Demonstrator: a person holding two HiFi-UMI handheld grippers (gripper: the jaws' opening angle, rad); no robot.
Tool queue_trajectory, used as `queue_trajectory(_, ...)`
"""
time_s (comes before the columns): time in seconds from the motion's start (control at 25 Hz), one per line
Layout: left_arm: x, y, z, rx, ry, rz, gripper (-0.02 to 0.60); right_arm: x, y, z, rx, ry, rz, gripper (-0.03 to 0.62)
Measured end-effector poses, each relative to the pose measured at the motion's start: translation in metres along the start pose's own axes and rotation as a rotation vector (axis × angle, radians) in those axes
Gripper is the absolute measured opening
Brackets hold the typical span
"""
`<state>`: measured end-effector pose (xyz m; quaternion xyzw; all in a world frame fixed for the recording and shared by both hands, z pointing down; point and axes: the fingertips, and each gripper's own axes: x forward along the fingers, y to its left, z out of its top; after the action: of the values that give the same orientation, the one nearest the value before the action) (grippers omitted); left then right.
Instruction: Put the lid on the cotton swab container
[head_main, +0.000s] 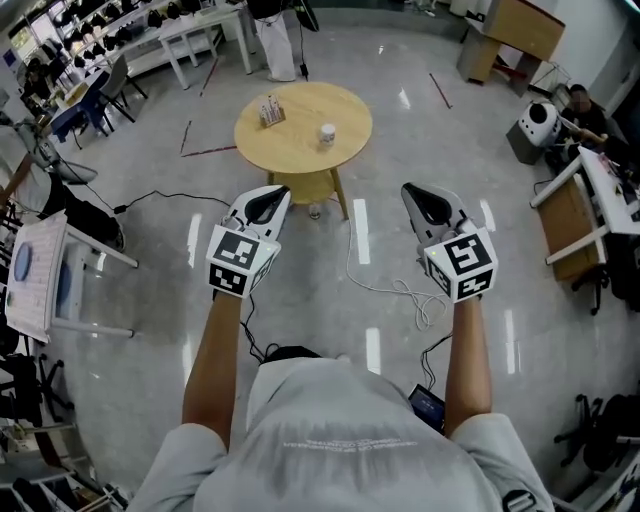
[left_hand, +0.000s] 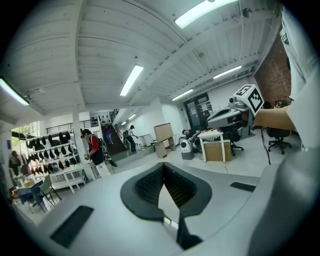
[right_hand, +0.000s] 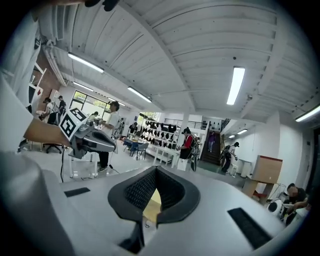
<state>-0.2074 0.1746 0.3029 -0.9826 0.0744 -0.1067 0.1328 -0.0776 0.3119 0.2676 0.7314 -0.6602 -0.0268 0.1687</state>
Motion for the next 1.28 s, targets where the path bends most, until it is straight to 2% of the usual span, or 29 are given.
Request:
queue_trajectory(0.16, 0.016, -0.008, -0.001, 0.000, 0.022, -0.002, 0.018, 0.003, -0.006, -0.008, -0.039, -0.026, 0.031, 0.028)
queue_trajectory(0.32, 0.034, -0.004, -0.002, 0.012, 0.033, -0.002, 0.018, 0.016, -0.017, -0.015, 0.007, -0.031, 0.068, 0.026)
queue_trajectory(0.52, 0.071, 0.029, -0.005, 0.007, 0.035, -0.012, 0.018, 0.060, -0.046, -0.019, 0.055, 0.007, 0.068, 0.026)
queue_trajectory(0.68, 0.117, 0.057, -0.032, -0.024, 0.031, -0.005, 0.018, 0.102, -0.074, -0.044, 0.006, 0.047, 0.050, 0.026)
queue_trajectory(0.84, 0.174, 0.109, -0.050, -0.059, 0.034, -0.002, 0.018, 0.159, -0.108, -0.052, -0.044, 0.075, 0.037, 0.026)
queue_trajectory(1.08, 0.257, 0.197, -0.056, -0.084, 0.035, -0.018, 0.018, 0.254, -0.167, -0.037, -0.028, 0.095, 0.019, 0.026)
queue_trajectory(1.28, 0.303, 0.252, -0.073, -0.115, 0.060, -0.025, 0.018, 0.324, -0.196, -0.047, -0.034, 0.171, 0.006, 0.028)
